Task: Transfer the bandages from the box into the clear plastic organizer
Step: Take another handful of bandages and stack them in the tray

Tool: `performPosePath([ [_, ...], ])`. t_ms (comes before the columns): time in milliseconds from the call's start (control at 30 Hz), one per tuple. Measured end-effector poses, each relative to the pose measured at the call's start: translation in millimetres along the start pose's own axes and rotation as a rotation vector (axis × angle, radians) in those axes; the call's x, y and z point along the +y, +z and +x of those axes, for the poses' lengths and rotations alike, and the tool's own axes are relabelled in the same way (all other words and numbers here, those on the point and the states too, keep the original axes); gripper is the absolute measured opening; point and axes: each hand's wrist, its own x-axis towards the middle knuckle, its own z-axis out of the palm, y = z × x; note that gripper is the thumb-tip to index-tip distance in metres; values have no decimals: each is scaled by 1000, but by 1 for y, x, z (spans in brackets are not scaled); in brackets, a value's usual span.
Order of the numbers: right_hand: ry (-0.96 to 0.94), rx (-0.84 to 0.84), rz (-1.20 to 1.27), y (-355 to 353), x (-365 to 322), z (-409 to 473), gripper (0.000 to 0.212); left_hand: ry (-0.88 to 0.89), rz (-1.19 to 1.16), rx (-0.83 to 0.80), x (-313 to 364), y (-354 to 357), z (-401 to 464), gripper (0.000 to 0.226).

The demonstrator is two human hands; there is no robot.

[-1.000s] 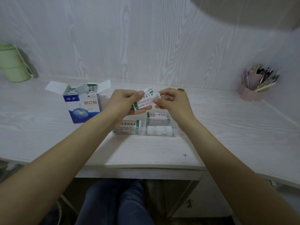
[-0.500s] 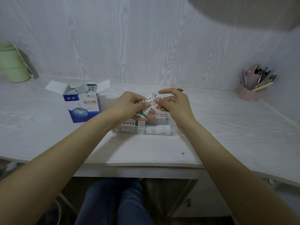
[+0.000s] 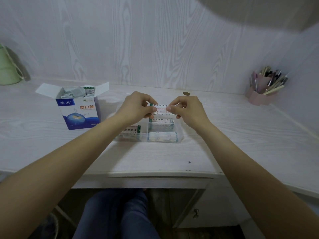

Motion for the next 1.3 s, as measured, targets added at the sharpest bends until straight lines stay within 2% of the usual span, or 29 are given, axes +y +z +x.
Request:
performPosePath([
  [167,68,-35,-145,5,11,5,8,41,223,-75,-1,5,10,13],
  [333,52,-67,-355,10,12,5,3,27,428,-152,-7,7,19,9],
  [533,26,-99,-528,12,4,2,12,66,536,-224,-4,5,23,18],
  [800,64,-155,-616,16,-1,4,19,65,687,-314,-3,4,30,18],
  [1300,111,-210,-552,20,-4,5,17,60,683,-319,-1,0,28,25],
])
